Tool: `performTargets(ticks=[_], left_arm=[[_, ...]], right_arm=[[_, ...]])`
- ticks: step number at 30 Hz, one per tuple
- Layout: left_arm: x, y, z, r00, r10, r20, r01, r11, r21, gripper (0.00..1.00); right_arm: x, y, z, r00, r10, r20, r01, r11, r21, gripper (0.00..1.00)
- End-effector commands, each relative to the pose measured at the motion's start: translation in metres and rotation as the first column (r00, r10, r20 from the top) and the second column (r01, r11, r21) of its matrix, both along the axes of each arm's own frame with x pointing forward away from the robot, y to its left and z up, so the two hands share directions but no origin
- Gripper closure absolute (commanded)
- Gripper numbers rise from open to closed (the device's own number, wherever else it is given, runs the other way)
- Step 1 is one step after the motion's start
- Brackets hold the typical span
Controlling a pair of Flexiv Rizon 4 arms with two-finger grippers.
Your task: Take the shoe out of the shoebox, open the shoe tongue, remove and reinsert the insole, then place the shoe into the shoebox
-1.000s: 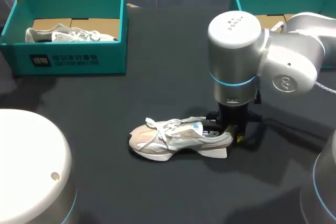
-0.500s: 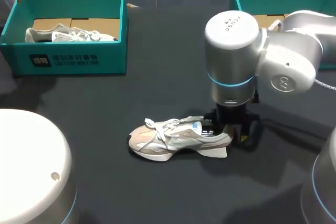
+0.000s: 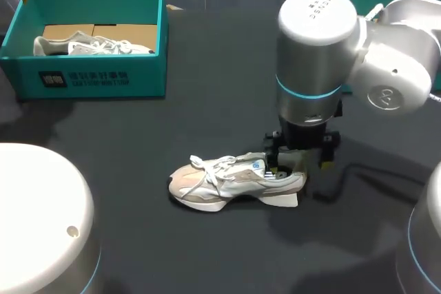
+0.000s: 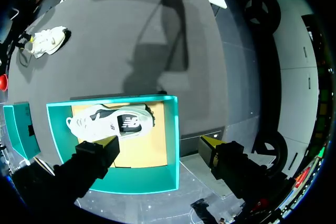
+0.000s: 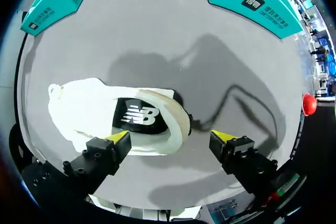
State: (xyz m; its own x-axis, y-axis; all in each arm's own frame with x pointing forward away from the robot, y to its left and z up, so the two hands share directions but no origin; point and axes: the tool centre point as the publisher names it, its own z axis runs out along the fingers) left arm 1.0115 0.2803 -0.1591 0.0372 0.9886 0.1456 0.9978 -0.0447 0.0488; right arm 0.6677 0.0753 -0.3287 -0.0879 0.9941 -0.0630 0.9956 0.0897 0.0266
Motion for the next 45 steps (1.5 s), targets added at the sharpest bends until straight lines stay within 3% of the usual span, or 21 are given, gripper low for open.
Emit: performTargets(ticks=[1,3,5,6,7,19,23,26,29,32,44,45], left_arm=[[0.000,0.001,0.000,1.000,-0.001,0.000,0.001,1.000,0.001,0.00],[0.000,0.001,0.000,1.000,-0.001,0.000,0.001,1.000,0.001,0.00],[0.000,0.001,0.000,1.000,-0.001,0.000,0.001,1.000,0.001,0.00],[0.000,0.001,0.000,1.000,-0.001,0.000,0.001,1.000,0.001,0.00],[0.000,0.001,0.000,1.000,-0.001,0.000,0.001,1.000,0.001,0.00],[0.000,0.001,0.000,1.000,-0.001,0.000,0.001,1.000,0.001,0.00],[0.000,0.001,0.000,1.000,-0.001,0.000,0.001,1.000,0.001,0.00],[0.000,0.001,0.000,1.000,-0.001,0.000,0.001,1.000,0.001,0.00],[0.000,0.001,0.000,1.000,-0.001,0.000,0.001,1.000,0.001,0.00],[0.000,0.001,0.000,1.000,-0.001,0.000,0.001,1.000,0.001,0.00],[0.000,0.001,0.000,1.000,-0.001,0.000,0.001,1.000,0.001,0.00],[0.000,0.001,0.000,1.000,-0.001,0.000,0.001,1.000,0.001,0.00]], right_arm=[[-0.002,-0.021,0.025,0.995,0.093,0.045,-0.098,0.988,0.121,0.00],[-0.002,-0.024,0.031,0.979,0.181,0.093,-0.195,0.966,0.171,0.00],[-0.002,-0.032,0.037,0.918,0.343,0.197,-0.389,0.872,0.298,0.00],[-0.002,-0.035,0.040,0.883,0.410,0.228,-0.465,0.828,0.314,0.00],[-0.001,-0.037,0.040,0.889,0.424,0.172,-0.455,0.856,0.246,0.00],[-0.001,-0.037,0.040,0.889,0.424,0.172,-0.455,0.856,0.246,0.00],[0.003,-0.046,0.047,0.796,0.484,0.363,-0.600,0.707,0.375,0.00],[0.007,-0.055,0.051,0.720,0.515,0.465,-0.691,0.598,0.406,0.00],[0.013,-0.062,0.054,0.646,0.521,0.558,-0.762,0.490,0.424,0.00],[0.020,-0.066,0.052,0.596,0.539,0.595,-0.803,0.385,0.455,0.00],[0.020,-0.066,0.052,0.596,0.539,0.595,-0.803,0.385,0.455,0.00],[0.022,-0.069,0.047,0.568,0.542,0.619,-0.823,0.357,0.443,0.00]])
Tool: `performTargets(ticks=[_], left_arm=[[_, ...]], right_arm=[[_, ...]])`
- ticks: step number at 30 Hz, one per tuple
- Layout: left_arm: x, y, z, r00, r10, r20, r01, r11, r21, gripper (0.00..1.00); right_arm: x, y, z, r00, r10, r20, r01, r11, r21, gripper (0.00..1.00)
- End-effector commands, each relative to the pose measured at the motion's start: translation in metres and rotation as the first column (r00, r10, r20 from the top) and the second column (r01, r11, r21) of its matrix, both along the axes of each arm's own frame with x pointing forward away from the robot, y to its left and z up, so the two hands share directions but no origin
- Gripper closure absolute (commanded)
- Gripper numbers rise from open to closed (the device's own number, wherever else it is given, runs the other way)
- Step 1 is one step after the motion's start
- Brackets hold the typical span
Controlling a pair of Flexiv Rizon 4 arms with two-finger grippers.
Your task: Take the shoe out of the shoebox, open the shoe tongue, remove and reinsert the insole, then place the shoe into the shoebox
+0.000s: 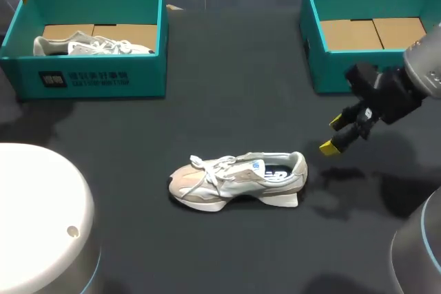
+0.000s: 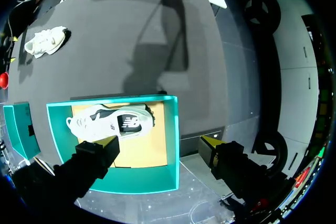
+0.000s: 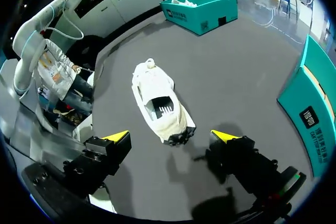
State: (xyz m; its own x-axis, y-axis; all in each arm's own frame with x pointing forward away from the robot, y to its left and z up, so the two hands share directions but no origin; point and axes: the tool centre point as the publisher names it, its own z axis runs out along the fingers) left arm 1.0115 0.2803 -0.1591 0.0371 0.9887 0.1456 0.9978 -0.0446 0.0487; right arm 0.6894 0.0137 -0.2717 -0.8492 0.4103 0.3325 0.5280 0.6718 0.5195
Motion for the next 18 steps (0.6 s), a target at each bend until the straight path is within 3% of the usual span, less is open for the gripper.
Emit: performTargets(ticks=[1,6,10,12,18], left_arm=[[0.000,0.000,0.000,1.000,-0.002,0.000,0.002,1.000,0.001,0.00],[0.000,0.000,0.000,1.000,-0.002,0.000,0.002,1.000,0.001,0.00],[0.000,0.000,0.000,1.000,-0.002,0.000,0.002,1.000,0.001,0.00],[0.000,0.000,0.000,1.000,-0.002,0.000,0.002,1.000,0.001,0.00],[0.000,0.000,0.000,1.000,-0.002,0.000,0.002,1.000,0.001,0.00]], right_arm=[[0.001,-0.011,-0.014,0.991,-0.014,0.130,-0.014,0.978,0.207,0.00],[0.006,-0.037,-0.030,0.977,-0.037,0.210,-0.035,0.943,0.330,0.00],[0.008,-0.056,-0.041,0.959,-0.056,0.278,-0.048,0.935,0.352,0.00],[0.007,-0.067,-0.045,0.954,-0.043,0.298,-0.095,0.896,0.434,0.00],[0.007,-0.067,-0.045,0.954,-0.043,0.298,-0.095,0.896,0.434,0.00]])
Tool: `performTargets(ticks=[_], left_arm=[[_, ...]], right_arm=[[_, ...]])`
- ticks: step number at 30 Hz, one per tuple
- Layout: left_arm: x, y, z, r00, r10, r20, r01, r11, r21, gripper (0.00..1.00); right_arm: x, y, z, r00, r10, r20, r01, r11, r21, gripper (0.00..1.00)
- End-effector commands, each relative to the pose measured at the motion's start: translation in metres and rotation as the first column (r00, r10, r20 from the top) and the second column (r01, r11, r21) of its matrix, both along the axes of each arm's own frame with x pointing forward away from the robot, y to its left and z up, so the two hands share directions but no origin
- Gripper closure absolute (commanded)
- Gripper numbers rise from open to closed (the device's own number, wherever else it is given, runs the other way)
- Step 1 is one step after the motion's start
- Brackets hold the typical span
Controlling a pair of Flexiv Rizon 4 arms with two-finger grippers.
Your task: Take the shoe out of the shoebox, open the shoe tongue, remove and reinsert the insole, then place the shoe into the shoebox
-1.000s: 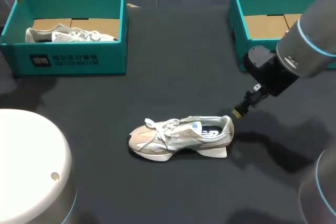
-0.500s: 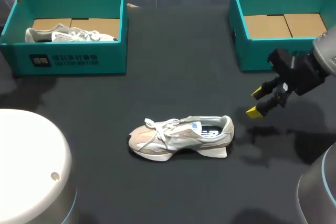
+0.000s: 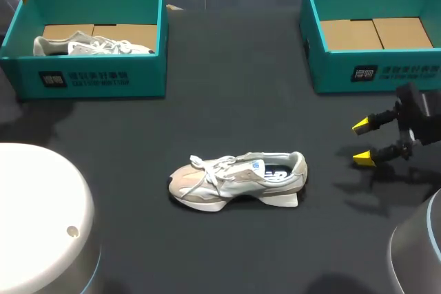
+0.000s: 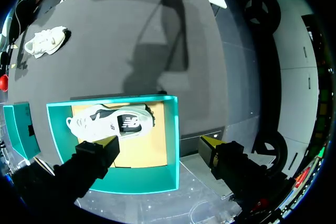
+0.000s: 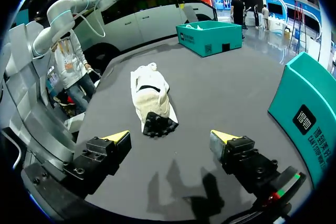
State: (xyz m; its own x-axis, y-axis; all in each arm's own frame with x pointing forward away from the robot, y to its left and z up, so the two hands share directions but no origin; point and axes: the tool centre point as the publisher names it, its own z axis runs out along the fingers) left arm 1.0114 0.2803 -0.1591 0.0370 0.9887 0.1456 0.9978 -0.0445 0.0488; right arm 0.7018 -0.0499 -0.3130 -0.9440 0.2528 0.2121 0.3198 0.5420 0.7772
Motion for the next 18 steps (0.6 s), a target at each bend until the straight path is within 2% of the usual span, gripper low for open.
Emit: performTargets(ticks=[1,6,12,18], left_arm=[[0.000,0.000,0.000,1.000,-0.002,0.000,0.002,1.000,0.001,0.00],[0.000,0.000,0.000,1.000,-0.002,0.000,0.002,1.000,0.001,0.00],[0.000,0.000,0.000,1.000,-0.002,0.000,0.002,1.000,0.001,0.00],[0.000,0.000,0.000,1.000,-0.002,0.000,0.002,1.000,0.001,0.00]], right_arm=[[-0.005,-0.003,-0.004,0.997,-0.058,0.056,0.045,0.976,0.211,0.00],[-0.005,-0.003,-0.004,0.997,-0.058,0.056,0.045,0.976,0.211,0.00],[0.004,-0.020,-0.028,0.991,-0.059,0.123,0.025,0.965,0.263,0.00],[0.006,-0.030,-0.042,0.981,-0.038,0.188,-0.017,0.960,0.279,0.00]])
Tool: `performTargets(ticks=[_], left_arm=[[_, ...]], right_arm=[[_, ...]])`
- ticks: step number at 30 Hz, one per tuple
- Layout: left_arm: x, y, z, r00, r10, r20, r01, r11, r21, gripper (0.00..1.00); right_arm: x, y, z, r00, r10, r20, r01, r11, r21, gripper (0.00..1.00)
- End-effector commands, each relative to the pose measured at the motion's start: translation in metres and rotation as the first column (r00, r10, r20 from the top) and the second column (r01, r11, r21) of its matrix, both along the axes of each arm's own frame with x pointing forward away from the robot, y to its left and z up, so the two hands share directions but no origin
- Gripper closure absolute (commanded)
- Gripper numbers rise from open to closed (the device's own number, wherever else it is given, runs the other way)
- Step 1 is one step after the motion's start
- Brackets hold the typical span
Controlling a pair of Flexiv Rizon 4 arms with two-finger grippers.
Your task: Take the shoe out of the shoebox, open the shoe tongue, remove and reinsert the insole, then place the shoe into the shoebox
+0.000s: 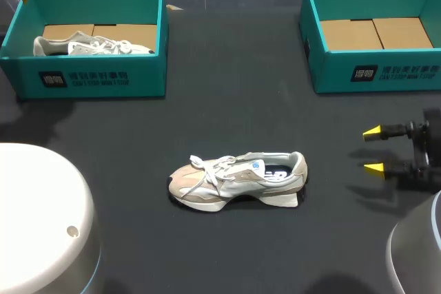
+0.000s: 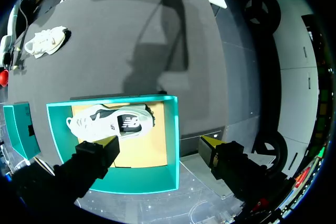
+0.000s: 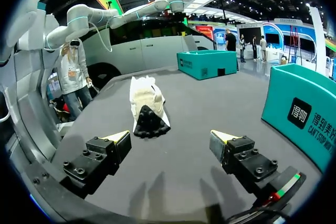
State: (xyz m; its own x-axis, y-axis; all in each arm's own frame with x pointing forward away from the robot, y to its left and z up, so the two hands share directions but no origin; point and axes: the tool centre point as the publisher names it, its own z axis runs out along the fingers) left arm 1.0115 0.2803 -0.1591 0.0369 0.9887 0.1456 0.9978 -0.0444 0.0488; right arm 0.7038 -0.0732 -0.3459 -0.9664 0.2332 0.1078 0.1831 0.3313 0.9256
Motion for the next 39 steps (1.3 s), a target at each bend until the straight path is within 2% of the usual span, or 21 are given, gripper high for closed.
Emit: performTargets(ticks=[1,15,21,24,39], left_arm=[[0.000,0.000,0.000,1.000,-0.002,0.000,0.002,1.000,0.001,0.00],[0.000,0.000,0.000,1.000,-0.002,0.000,0.002,1.000,0.001,0.00],[0.000,0.000,0.000,1.000,-0.002,0.000,0.002,1.000,0.001,0.00],[0.000,0.000,0.000,1.000,-0.002,0.000,0.002,1.000,0.001,0.00],[0.000,0.000,0.000,1.000,-0.002,0.000,0.002,1.000,0.001,0.00]], right_arm=[[0.004,-0.009,-0.011,0.999,0.014,0.032,-0.015,0.999,0.043,0.00],[0.005,-0.014,-0.015,0.999,0.010,0.033,-0.012,0.999,0.051,0.00],[-0.010,-0.011,-0.021,0.992,0.043,0.118,-0.049,0.997,0.053,0.00],[-0.016,-0.009,-0.023,0.988,0.048,0.143,-0.056,0.997,0.053,0.00],[-0.026,0.020,-0.027,0.990,0.013,0.142,-0.019,0.999,0.039,0.00]])
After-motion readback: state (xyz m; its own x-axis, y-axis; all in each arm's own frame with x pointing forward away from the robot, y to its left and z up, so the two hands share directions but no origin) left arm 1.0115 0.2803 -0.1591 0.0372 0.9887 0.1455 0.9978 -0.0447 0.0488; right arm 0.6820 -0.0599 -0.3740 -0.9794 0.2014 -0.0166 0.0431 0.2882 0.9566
